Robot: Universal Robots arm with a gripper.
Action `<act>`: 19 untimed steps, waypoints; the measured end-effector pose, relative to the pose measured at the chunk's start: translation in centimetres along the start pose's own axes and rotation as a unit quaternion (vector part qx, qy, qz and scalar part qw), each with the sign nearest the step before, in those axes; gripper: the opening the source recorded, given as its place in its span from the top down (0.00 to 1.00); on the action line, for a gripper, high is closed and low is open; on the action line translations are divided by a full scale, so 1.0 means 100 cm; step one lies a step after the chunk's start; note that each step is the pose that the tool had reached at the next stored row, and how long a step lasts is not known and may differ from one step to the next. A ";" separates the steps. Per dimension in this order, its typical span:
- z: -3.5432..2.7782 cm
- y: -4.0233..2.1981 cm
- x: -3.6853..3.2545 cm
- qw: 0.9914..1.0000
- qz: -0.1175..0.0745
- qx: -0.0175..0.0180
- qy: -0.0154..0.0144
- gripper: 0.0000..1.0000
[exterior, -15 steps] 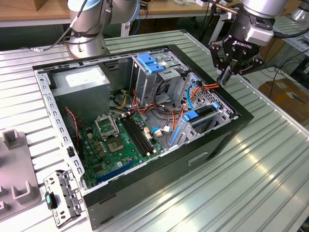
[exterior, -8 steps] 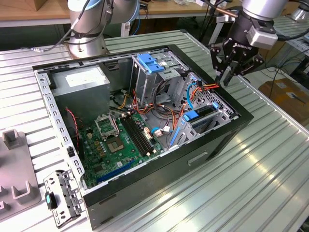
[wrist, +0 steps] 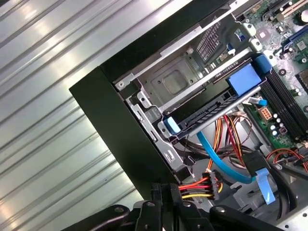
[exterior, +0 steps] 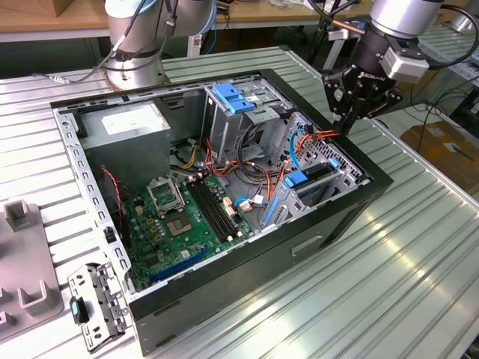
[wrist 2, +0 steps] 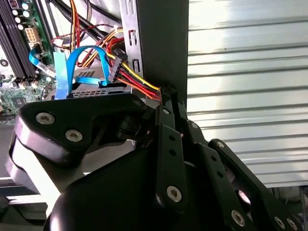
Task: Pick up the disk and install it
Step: 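Insert the first disk wire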
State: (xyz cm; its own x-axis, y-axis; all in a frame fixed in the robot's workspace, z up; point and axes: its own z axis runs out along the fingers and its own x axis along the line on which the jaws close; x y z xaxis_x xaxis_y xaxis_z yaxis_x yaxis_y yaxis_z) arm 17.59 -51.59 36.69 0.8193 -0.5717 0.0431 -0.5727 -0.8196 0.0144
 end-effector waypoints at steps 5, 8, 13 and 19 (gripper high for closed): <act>-0.0067 0.0011 -0.0012 1.000 -0.004 0.001 0.001 0.84; -0.0069 0.0024 -0.0030 1.000 -0.004 0.001 0.001 0.84; -0.0072 0.0103 -0.0137 1.000 -0.004 0.001 0.001 0.84; -0.0071 0.0103 -0.0138 0.999 0.041 -0.001 0.001 0.84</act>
State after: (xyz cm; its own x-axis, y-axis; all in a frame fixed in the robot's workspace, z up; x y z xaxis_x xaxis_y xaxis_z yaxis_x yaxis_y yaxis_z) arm 15.85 -51.63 37.35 0.7692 -0.6373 0.0456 -0.6384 -0.7696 0.0136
